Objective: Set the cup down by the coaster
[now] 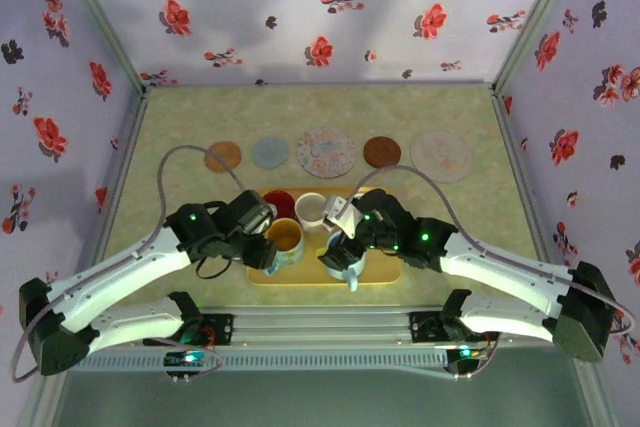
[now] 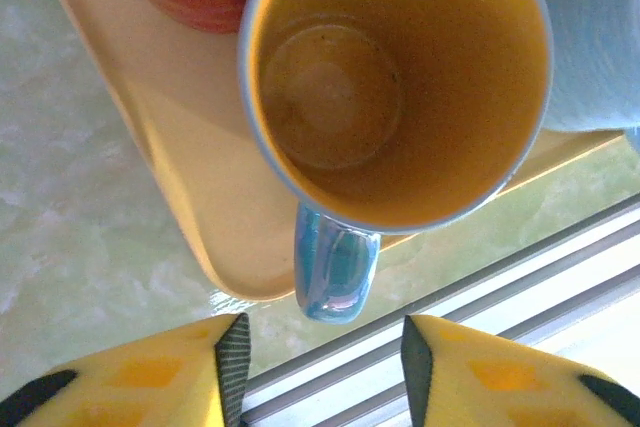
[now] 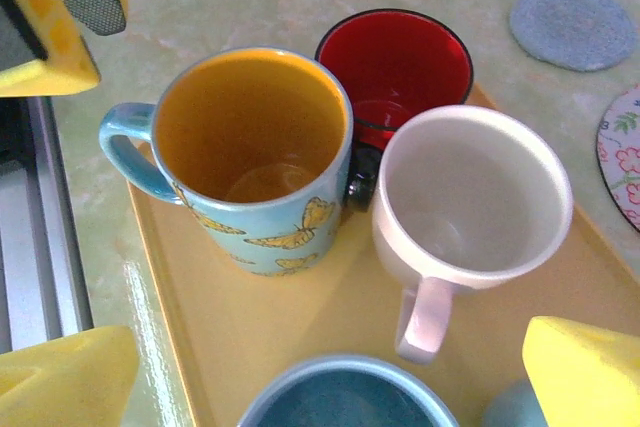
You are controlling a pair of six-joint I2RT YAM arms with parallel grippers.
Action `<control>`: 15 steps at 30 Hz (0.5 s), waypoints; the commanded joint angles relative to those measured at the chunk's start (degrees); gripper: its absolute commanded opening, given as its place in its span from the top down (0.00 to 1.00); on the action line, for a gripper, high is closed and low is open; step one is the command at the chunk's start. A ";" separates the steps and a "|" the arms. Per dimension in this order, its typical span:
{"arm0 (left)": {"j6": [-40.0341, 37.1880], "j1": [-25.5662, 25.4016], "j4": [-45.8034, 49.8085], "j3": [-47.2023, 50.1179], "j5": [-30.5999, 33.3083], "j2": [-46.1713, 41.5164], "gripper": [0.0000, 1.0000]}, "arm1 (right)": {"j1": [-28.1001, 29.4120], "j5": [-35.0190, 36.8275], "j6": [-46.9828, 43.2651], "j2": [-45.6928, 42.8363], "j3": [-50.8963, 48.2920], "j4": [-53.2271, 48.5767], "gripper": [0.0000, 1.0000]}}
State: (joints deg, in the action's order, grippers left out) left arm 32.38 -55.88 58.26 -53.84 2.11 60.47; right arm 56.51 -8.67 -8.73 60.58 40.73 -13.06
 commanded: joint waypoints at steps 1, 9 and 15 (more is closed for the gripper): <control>1.41 -1.96 1.08 0.63 1.74 1.85 0.47 | 0.01 1.74 1.06 -1.87 -1.85 1.98 0.01; 2.11 -3.79 -2.26 2.96 2.44 5.80 0.40 | 0.01 2.05 2.03 -4.82 -4.70 5.24 0.01; 1.11 -3.82 -3.57 2.43 2.06 8.84 0.38 | 0.01 2.25 2.38 -5.37 -5.92 7.12 0.01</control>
State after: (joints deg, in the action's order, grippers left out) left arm 33.47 -59.16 55.59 -51.37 3.03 68.07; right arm 56.49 -7.57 -7.35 56.12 35.62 -8.56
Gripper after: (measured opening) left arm 0.621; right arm 0.996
